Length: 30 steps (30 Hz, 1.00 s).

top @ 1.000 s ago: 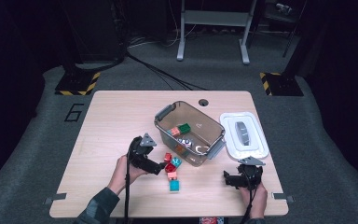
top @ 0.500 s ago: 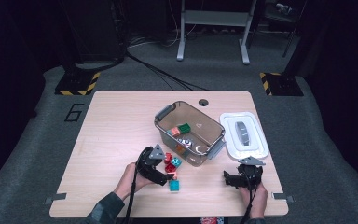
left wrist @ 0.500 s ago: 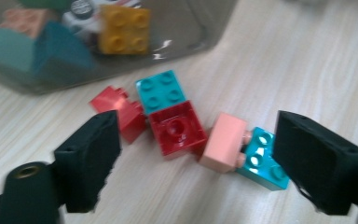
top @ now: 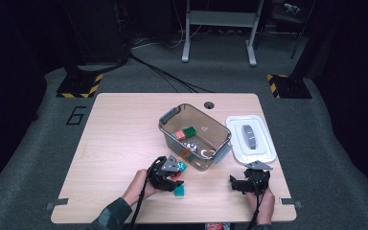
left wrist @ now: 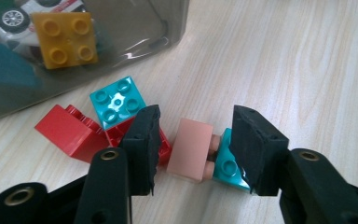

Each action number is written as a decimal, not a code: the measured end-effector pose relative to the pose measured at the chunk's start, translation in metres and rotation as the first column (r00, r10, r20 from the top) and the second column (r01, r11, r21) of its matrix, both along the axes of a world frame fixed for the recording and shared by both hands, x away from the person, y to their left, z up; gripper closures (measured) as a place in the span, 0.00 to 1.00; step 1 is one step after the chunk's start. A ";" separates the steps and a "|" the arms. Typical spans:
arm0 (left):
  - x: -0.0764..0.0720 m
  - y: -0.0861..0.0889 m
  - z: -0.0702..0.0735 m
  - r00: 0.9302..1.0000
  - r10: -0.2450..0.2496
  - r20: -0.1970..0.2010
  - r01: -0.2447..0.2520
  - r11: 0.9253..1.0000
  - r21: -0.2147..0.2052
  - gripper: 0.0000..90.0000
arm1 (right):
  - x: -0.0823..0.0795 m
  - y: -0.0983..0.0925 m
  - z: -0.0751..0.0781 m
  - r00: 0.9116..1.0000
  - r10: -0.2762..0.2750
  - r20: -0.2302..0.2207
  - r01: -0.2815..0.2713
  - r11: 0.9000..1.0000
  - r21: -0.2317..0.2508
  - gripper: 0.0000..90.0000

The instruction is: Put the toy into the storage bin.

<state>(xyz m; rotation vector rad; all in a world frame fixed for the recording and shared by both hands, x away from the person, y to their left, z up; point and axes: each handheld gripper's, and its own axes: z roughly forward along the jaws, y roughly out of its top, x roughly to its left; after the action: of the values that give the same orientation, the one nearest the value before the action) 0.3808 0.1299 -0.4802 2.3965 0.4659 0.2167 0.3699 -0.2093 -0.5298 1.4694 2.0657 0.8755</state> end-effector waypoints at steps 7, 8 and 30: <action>0.003 -0.005 -0.007 1.000 -0.015 -0.016 0.015 1.000 0.016 0.66 | 0.000 0.000 0.000 1.000 0.000 0.000 0.000 1.000 0.000 0.01; 0.003 -0.005 -0.007 1.000 -0.012 -0.019 0.012 1.000 0.017 0.67 | 0.000 0.000 0.000 1.000 0.000 0.000 0.000 1.000 0.000 0.01; 0.003 0.005 -0.003 1.000 0.001 -0.014 -0.001 1.000 -0.026 0.80 | 0.000 0.000 0.000 1.000 0.000 0.000 0.000 1.000 0.000 0.01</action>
<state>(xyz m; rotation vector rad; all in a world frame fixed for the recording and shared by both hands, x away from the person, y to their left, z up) 0.3839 0.1351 -0.4833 2.3736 0.4735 0.1931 0.3700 -0.2093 -0.5298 1.4696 2.0656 0.8755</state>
